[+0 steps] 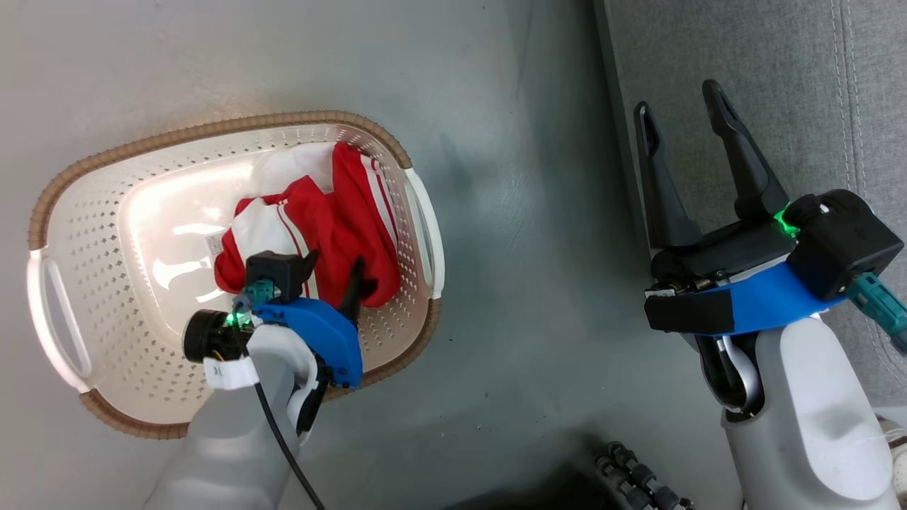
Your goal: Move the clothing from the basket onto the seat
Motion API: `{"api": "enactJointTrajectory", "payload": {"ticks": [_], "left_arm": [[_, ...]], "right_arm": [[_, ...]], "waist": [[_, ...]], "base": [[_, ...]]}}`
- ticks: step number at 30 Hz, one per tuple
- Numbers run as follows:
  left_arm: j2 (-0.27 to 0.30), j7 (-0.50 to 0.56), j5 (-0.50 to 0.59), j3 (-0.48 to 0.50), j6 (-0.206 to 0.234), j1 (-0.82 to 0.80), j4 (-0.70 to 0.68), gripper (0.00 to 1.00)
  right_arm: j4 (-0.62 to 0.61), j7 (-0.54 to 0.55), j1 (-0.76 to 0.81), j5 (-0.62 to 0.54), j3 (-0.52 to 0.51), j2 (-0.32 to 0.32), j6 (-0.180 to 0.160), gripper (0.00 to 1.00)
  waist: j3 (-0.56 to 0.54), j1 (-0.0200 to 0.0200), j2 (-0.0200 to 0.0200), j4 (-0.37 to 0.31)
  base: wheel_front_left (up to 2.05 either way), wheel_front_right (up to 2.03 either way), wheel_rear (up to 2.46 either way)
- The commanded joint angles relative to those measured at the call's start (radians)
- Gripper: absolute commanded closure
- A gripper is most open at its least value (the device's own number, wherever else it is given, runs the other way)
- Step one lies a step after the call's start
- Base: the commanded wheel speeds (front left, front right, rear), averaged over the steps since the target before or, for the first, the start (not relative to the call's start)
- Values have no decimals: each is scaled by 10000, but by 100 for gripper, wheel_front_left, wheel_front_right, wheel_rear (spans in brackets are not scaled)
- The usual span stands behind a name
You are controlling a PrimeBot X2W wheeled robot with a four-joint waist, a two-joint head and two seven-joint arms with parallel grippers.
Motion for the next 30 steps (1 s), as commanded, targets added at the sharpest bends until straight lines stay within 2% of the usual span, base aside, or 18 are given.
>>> {"api": "enactJointTrajectory", "payload": {"ticks": [1,10,11,12,30], "left_arm": [[-5,46,-54,-31,-13,-252,120,0],[-204,480,-445,128,308,-894,1263,0],[-222,465,-460,104,334,-938,1305,35],[-237,458,-473,73,326,-963,1343,100],[-343,459,-878,-411,142,-881,1486,100]], "right_arm": [[13,-62,-87,79,12,38,1,0],[140,-193,-115,276,163,40,1,0],[157,-194,-129,298,177,40,1,0],[174,-202,-144,320,180,39,1,0],[295,-258,-129,329,178,39,1,0]], "waist": [[50,-1,0,-36],[158,-1,0,-143],[159,-1,0,-148],[158,-1,0,-152],[-40,-1,0,-79]], "base": [[0,0,0],[0,0,0],[0,0,0],[0,0,0],[0,0,0]]}}
